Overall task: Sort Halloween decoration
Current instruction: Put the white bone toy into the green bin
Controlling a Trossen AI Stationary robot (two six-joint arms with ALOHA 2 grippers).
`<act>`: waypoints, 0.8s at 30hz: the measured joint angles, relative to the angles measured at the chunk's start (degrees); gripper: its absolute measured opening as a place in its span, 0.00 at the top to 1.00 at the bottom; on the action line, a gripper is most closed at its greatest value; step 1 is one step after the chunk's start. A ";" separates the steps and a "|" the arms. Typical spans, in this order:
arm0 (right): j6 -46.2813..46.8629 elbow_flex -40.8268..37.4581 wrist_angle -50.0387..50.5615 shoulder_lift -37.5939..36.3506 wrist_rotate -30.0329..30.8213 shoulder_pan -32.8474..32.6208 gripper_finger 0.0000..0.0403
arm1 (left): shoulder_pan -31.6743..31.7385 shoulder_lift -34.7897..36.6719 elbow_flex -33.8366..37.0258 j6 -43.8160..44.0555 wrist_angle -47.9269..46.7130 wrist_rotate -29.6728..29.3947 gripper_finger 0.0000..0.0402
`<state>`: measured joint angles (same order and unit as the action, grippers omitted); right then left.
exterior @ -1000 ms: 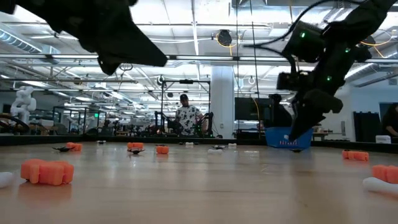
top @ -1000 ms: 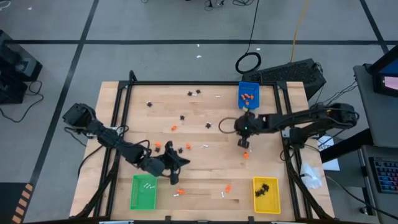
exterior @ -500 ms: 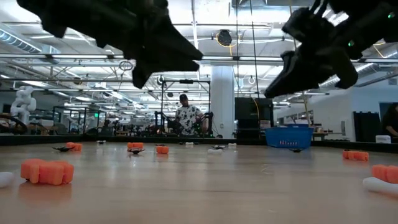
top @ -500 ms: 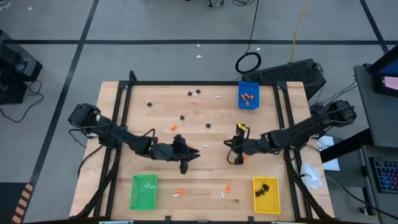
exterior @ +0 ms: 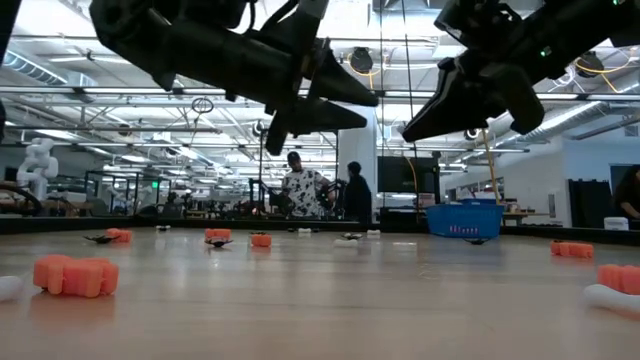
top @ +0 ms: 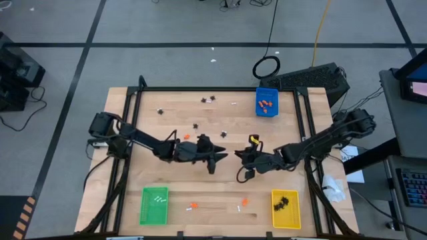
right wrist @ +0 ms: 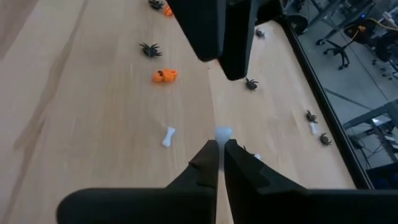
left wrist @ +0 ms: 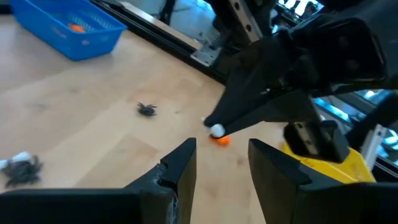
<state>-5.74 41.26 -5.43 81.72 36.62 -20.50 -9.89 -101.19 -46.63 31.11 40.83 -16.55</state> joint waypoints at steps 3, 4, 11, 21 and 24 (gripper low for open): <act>0.04 0.86 -0.04 0.78 0.33 0.19 0.98 | 0.65 -0.31 -1.09 0.13 -0.79 1.77 0.65; 0.05 0.97 -0.04 0.93 0.34 0.21 0.98 | 0.66 -0.33 -1.24 0.13 -1.20 2.22 0.65; 0.33 2.01 -0.20 0.96 0.79 0.23 0.98 | 0.88 -0.34 -2.88 1.55 -4.71 3.94 0.65; -0.20 3.39 -0.37 0.93 0.77 0.23 0.98 | 2.40 -0.33 -3.09 2.67 -4.48 3.60 0.65; -0.28 3.39 -0.39 0.93 0.76 0.23 0.98 | 2.82 -0.33 -3.09 3.02 -4.48 3.68 0.65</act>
<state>-6.02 44.64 -5.82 82.65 37.39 -20.27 -7.07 -101.51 -49.71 34.13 36.36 -12.86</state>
